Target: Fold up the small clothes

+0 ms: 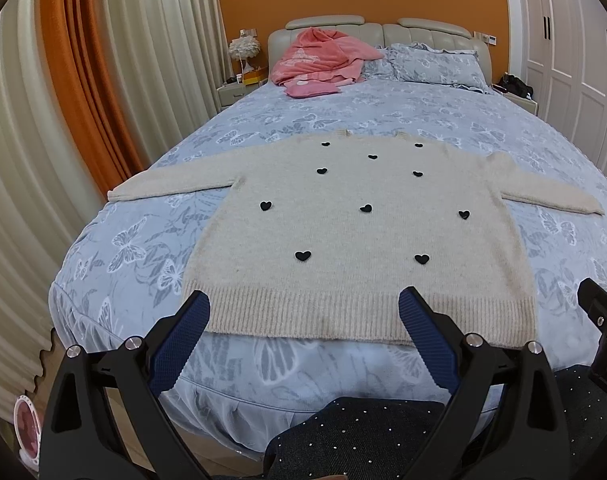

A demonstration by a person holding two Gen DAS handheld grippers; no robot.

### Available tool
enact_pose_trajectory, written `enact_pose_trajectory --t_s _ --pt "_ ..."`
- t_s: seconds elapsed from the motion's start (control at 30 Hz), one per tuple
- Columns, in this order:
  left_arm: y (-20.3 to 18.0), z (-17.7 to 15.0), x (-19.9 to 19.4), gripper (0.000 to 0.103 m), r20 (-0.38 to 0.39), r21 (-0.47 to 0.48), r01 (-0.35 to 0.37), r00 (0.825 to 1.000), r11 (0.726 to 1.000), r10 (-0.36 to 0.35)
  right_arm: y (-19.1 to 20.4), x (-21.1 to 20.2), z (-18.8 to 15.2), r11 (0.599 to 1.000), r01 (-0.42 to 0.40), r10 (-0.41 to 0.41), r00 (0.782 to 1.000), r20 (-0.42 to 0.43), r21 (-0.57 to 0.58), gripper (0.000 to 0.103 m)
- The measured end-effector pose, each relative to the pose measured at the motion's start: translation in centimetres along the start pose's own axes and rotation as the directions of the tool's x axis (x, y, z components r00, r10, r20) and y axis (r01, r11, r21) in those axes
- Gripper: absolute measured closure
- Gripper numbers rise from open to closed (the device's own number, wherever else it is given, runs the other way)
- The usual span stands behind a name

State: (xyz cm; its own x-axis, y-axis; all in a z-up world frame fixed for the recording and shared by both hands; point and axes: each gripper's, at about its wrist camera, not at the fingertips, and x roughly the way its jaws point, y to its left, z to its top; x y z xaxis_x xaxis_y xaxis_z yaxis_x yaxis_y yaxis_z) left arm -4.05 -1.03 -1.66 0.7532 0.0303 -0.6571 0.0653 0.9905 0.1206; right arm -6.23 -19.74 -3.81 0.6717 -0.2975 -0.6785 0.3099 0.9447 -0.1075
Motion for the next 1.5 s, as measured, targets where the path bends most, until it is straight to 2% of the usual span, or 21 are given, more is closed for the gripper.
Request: enact_pose_trajectory --t_s 0.37,0.53,0.7,0.9,1.0,1.1,1.2,1.27,1.33,1.37,1.4,1.43,1.47,1.5 --pt "-0.2 0.1 0.4 0.010 -0.012 0.010 -0.005 1.000 1.000 0.005 -0.4 0.7 0.0 1.000 -0.007 0.007 1.000 -0.022 0.012 0.011" --pt "-0.7 0.7 1.4 0.009 -0.030 0.024 -0.010 0.999 1.000 0.011 -3.1 2.7 1.0 0.999 0.000 0.002 0.999 -0.043 0.047 0.011" --pt "-0.8 3.1 3.4 0.007 -0.062 -0.025 0.021 0.998 0.999 -0.023 -9.8 7.5 3.9 0.990 0.047 -0.036 0.996 -0.078 0.135 0.011" --pt "-2.9 7.6 8.5 0.007 -0.059 -0.009 0.011 0.998 1.000 -0.012 -20.4 17.1 8.9 0.963 0.143 -0.117 0.986 -0.121 0.230 0.012" --pt "-4.4 10.1 12.4 0.007 -0.065 0.000 0.019 0.998 1.000 -0.019 -26.2 23.3 11.2 0.934 0.154 -0.106 0.981 -0.163 0.324 0.012" --pt "-6.1 12.5 16.9 0.007 -0.082 0.002 0.023 0.996 1.000 -0.023 -31.1 28.2 12.1 0.887 0.159 -0.078 0.977 -0.198 0.434 0.015" --pt "-8.0 14.1 20.8 0.007 -0.089 0.021 0.015 0.996 1.000 -0.013 -35.6 33.4 12.0 0.813 0.196 -0.057 0.964 -0.261 0.548 0.020" --pt "-9.1 14.5 22.9 0.007 -0.101 0.030 0.020 0.995 0.999 -0.016 -37.2 35.7 11.9 0.780 0.218 -0.051 0.956 -0.287 0.587 0.028" --pt "-9.9 14.4 24.4 0.007 -0.115 0.039 0.028 0.993 0.999 -0.023 -38.2 37.5 11.7 0.759 0.226 -0.046 0.954 -0.296 0.610 0.029" --pt "-10.1 14.3 25.0 0.007 -0.121 0.045 0.031 0.992 0.999 -0.025 -38.1 37.8 12.0 0.766 0.227 -0.061 0.957 -0.284 0.601 0.035" --pt "-10.2 14.2 25.5 0.007 -0.127 0.050 0.034 0.992 0.998 -0.027 -38.1 38.2 12.5 0.780 0.220 -0.062 0.959 -0.277 0.586 0.042" --pt "-10.4 14.0 25.9 0.007 -0.134 0.053 0.039 0.990 0.998 -0.031 -38.0 38.5 13.3 0.795 0.204 -0.052 0.961 -0.270 0.571 0.072" --pt "-10.3 13.8 26.2 0.007 -0.141 0.052 0.042 0.989 0.998 -0.035 -37.7 38.4 14.1 0.801 0.169 -0.029 0.969 -0.244 0.575 0.089" --pt "-10.1 13.7 26.3 0.007 -0.143 0.048 0.046 0.989 0.998 -0.039 -37.2 37.8 15.1 0.801 0.126 -0.007 0.979 -0.202 0.585 0.089"
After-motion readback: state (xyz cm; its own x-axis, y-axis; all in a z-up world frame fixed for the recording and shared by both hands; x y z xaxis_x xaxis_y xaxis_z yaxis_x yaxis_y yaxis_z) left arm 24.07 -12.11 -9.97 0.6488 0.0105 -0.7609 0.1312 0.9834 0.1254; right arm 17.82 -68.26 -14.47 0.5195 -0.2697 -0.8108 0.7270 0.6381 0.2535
